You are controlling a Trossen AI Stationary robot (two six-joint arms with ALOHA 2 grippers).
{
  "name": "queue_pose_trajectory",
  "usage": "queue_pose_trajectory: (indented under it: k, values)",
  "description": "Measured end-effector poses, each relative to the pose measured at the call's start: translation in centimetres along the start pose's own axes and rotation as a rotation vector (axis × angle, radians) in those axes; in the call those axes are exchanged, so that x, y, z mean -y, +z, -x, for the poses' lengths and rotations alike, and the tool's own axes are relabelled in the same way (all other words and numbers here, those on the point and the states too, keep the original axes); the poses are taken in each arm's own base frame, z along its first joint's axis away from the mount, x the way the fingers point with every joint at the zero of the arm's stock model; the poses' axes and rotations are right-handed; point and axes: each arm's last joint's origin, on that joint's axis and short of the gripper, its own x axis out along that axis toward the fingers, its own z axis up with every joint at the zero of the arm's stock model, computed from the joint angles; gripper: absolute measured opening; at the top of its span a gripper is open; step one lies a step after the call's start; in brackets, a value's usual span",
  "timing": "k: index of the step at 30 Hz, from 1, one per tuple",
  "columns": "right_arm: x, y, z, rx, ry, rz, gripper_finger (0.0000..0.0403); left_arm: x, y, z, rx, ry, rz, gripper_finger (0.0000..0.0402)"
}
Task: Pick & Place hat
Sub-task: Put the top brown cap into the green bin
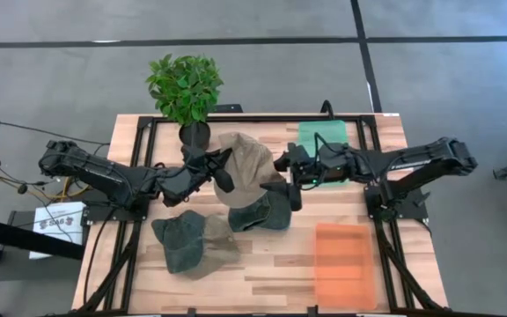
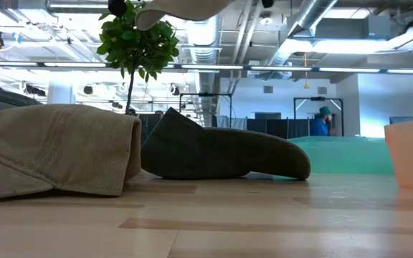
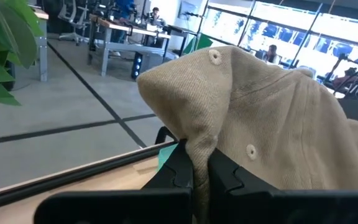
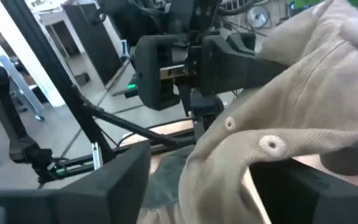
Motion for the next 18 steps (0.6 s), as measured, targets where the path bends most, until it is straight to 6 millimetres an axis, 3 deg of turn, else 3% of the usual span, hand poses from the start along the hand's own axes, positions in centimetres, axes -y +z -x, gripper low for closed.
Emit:
queue_pose_trajectory:
  k: [10,12,18]
  values:
    - [1.2,-0.6,-0.9,-0.035,-0.046,-0.004,0.0026,-0.1,0.0,-0.7,-0.047,-0.098,-0.033,0.0011]
    - [1.3,-0.8,-1.0,-0.051,-0.051,-0.005,0.001,-0.2,0.0,-0.9,-0.057,-0.116,-0.047,0.0027]
    - [1.3,-1.0,-1.0,-0.072,-0.06,-0.031,0.0017,-0.3,0.1,-1.2,-0.07,-0.164,-0.137,0.0098]
